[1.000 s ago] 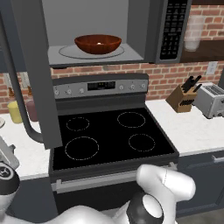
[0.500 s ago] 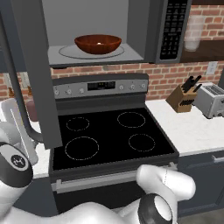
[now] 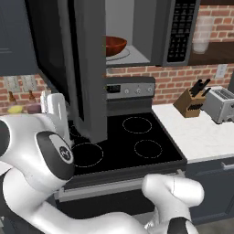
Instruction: Open the microwave, place the bowl with waffle inside the microwave, then close the microwave door and turn it on.
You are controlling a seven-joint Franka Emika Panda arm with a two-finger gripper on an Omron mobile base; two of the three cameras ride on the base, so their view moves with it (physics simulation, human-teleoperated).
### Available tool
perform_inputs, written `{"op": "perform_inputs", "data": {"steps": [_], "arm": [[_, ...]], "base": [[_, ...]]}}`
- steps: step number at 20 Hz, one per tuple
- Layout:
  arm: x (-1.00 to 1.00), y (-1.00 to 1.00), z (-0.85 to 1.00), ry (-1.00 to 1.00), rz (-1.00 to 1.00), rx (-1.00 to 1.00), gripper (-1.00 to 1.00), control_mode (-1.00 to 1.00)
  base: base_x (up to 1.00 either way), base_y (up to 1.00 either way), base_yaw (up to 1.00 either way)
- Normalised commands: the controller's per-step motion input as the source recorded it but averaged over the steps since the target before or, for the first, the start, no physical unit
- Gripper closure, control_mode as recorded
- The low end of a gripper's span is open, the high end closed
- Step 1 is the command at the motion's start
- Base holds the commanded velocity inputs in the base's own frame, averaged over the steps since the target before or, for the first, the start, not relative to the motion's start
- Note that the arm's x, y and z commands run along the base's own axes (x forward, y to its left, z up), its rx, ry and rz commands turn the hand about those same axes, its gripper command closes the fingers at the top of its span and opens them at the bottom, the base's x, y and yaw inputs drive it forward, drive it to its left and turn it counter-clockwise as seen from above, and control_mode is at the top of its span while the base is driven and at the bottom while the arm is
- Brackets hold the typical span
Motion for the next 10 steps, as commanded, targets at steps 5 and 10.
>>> {"op": "perform_inputs", "data": {"steps": [5, 10], "arm": [[0.05, -1.00, 0.02, 0.00, -0.05, 0.16, -1.00, -1.00], [0.60, -1.00, 0.01, 0.00, -0.04, 0.14, -1.00, -1.00]], "base": [[0.00, 0.00, 0.00], [0.00, 0.00, 0.00]]}}
